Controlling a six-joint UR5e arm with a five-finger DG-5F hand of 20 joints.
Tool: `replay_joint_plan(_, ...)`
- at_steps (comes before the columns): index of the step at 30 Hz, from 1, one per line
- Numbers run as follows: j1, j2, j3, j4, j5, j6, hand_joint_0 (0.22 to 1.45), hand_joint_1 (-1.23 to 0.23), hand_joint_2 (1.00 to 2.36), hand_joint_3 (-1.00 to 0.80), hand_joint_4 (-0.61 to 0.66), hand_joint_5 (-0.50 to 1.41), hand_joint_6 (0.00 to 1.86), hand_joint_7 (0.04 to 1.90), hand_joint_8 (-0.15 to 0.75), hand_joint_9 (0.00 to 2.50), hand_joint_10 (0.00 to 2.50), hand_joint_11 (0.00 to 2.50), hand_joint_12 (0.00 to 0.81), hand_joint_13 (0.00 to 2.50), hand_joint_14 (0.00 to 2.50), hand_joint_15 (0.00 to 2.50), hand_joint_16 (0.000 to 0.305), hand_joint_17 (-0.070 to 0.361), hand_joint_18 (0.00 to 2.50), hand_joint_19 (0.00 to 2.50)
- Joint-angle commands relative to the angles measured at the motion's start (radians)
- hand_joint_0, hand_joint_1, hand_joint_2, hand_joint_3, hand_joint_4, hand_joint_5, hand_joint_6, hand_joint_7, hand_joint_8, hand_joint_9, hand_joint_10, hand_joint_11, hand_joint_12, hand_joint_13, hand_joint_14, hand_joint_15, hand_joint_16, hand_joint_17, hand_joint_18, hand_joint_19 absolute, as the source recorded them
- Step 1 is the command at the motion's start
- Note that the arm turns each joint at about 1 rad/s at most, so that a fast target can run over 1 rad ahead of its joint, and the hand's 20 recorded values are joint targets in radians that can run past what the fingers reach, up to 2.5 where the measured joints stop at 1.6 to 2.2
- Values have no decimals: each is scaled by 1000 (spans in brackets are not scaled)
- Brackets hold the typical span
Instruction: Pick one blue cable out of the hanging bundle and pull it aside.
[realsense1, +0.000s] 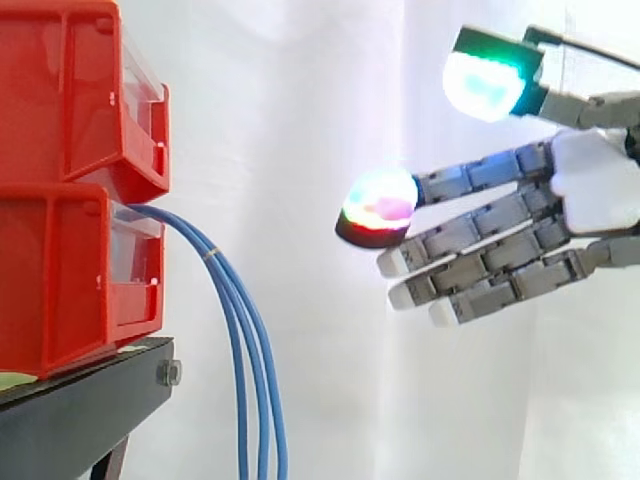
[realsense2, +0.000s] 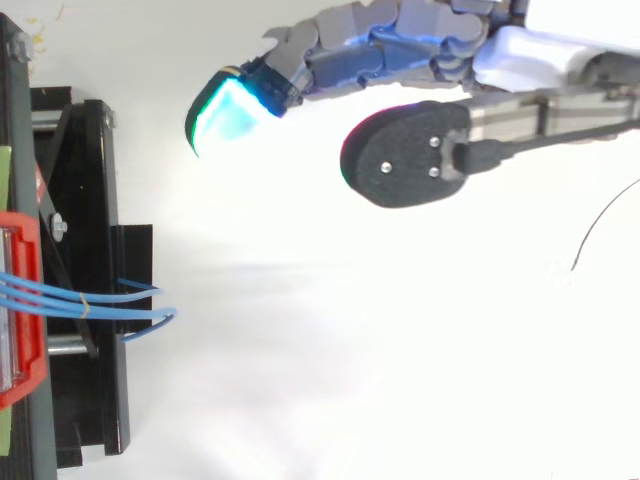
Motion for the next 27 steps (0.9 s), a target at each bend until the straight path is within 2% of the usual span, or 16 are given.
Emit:
replay_joint_plan(1, -2, -35, 0, 24, 10, 2, 461, -461, 1000, -500, 149, -237, 502, 667, 223, 384, 2, 67, 324, 32, 0, 14, 56, 126, 0, 115)
replay_joint_plan(6, 1, -61, 0, 99, 30, -13, 463, -464, 1000, -500, 159, -234, 501, 671, 227, 398, 2, 72, 324, 42, 0, 17, 56, 125, 0, 121)
replay_joint_plan(8, 1, -83, 0, 124, 46, -27, 464, -467, 1000, -500, 159, -232, 502, 674, 228, 404, 1, 75, 326, 47, 0, 14, 56, 125, 0, 121)
replay_joint_plan(11, 1, -121, 0, 159, 50, -30, 465, -468, 1000, -500, 164, -230, 502, 680, 230, 411, 2, 83, 325, 58, 0, 17, 55, 125, 0, 119)
replay_joint_plan(12, 1, -155, 0, 211, 52, -33, 465, -467, 1000, -500, 166, -228, 502, 682, 231, 414, 2, 77, 325, 59, 0, 18, 55, 125, 0, 126)
replay_joint_plan(13, 1, -170, 0, 242, 52, -33, 466, -468, 1000, -500, 169, -226, 502, 686, 231, 417, 2, 90, 326, 63, 1, 23, 55, 124, 0, 125)
replay_joint_plan(14, 1, -170, 0, 242, 52, -33, 466, -468, 1000, -500, 169, -226, 502, 690, 233, 422, 3, 91, 326, 65, 0, 23, 55, 124, 0, 125)
replay_joint_plan(16, 4, -192, 0, 293, 56, -38, 467, -468, 1000, -500, 180, -221, 502, 698, 232, 425, 2, 93, 327, 71, 0, 25, 55, 124, 0, 124)
replay_joint_plan(21, 21, -261, 0, 398, 69, -35, 470, -469, 1000, -500, 196, -212, 502, 717, 236, 442, 3, 111, 325, 87, 0, 30, 54, 123, 0, 136)
replay_joint_plan(22, 29, -292, 2, 434, 69, -23, 470, -469, 1000, -500, 200, -210, 502, 722, 238, 447, 4, 116, 325, 92, 0, 35, 54, 122, 0, 134)
replay_joint_plan(27, 41, -327, 18, 477, 72, 5, 471, -470, 1000, -500, 209, -205, 502, 732, 239, 462, 4, 136, 324, 95, 0, 34, 54, 122, 0, 137)
